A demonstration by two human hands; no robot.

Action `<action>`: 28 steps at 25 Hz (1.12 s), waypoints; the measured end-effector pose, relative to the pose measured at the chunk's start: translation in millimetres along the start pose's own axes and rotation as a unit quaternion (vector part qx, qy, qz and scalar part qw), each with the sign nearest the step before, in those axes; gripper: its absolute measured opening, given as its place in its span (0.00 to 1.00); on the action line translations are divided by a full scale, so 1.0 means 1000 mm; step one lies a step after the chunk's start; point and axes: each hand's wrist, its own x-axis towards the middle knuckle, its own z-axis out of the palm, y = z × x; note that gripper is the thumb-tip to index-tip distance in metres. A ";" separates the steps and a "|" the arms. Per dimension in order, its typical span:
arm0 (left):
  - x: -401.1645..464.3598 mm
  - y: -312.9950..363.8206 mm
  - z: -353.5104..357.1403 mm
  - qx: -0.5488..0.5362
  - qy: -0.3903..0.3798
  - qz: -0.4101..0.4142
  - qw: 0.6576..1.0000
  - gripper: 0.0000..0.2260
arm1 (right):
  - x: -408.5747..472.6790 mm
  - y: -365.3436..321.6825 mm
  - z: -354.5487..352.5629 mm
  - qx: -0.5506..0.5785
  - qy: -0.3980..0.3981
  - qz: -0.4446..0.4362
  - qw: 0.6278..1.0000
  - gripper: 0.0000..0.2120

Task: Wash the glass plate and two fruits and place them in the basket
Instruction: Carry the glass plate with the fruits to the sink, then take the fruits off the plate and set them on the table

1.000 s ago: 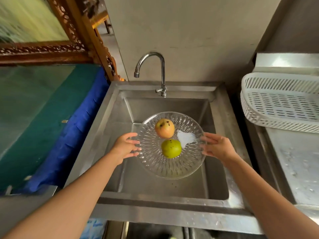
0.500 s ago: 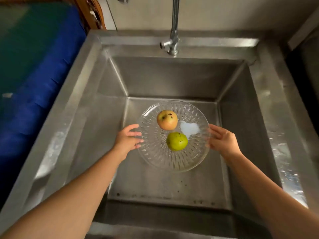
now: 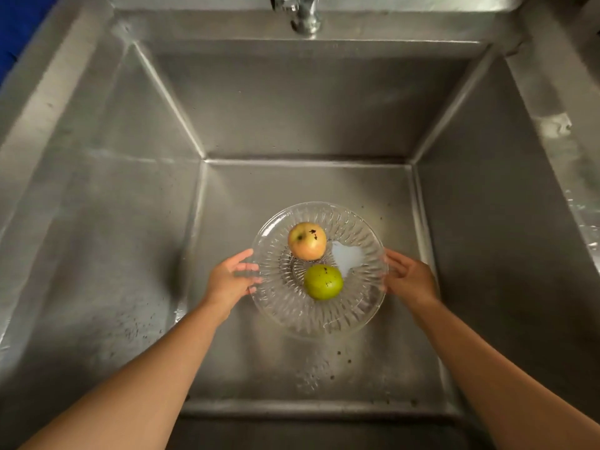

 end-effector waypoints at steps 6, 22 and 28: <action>0.019 -0.015 0.004 0.016 0.009 0.008 1.000 0.27 | 0.016 0.010 0.009 -0.045 0.016 -0.006 0.999 0.28; 0.059 -0.006 -0.001 0.251 0.120 0.213 0.937 0.30 | 0.027 0.014 0.029 -0.259 0.070 -0.162 0.950 0.38; 0.062 0.016 0.039 0.325 -0.105 0.236 0.910 0.44 | -0.003 0.015 0.067 -0.431 -0.077 -0.259 0.861 0.41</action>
